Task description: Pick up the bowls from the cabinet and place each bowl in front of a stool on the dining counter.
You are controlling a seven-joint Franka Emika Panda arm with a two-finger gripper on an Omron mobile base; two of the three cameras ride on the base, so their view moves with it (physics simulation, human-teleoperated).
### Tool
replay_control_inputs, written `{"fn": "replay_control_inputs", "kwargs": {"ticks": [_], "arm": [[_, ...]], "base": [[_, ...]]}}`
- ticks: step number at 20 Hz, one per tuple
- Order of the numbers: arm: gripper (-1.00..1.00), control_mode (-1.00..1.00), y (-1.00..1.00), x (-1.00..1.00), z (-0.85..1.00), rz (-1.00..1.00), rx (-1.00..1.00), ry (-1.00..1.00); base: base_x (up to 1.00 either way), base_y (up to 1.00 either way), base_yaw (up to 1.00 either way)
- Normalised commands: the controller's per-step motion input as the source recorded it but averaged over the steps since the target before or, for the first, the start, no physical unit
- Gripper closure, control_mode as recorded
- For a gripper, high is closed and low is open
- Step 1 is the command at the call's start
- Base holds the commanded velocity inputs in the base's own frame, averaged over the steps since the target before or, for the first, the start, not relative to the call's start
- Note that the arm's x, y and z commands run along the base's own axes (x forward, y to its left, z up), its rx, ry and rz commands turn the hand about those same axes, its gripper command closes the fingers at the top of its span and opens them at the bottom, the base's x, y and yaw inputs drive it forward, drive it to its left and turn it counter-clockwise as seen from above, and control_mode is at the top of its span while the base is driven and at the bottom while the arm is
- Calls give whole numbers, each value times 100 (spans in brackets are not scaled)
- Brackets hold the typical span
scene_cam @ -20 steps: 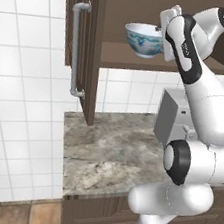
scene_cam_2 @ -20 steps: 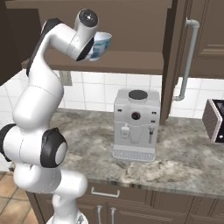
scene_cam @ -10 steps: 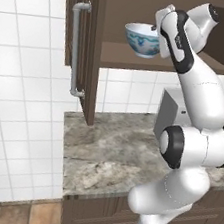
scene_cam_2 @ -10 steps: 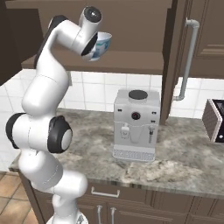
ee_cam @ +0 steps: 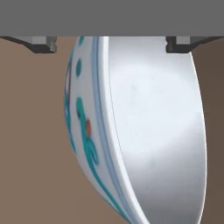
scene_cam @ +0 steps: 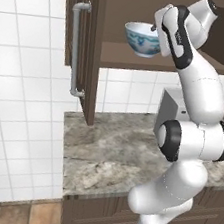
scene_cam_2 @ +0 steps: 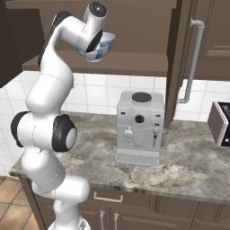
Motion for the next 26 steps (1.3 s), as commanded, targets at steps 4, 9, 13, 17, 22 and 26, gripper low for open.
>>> {"fn": "replay_control_inputs", "kwargs": {"ticks": [4, 9, 13, 17, 22, 26], "arm": [[100, -100, 0, 0, -46, 0, 0, 1], [100, -100, 0, 0, -16, 0, 0, 1], [100, -100, 0, -4, -7, 0, 0, 0], [100, -100, -2, -72, -11, 0, 0, -8], [100, -100, -30, -100, 0, -5, 0, -21], [100, -100, -41, -100, 0, -10, 0, -23]], "base": [[0, 0, 0], [0, 0, 0], [0, 0, 0], [0, 0, 0], [0, 0, 0], [0, 0, 0]]}}
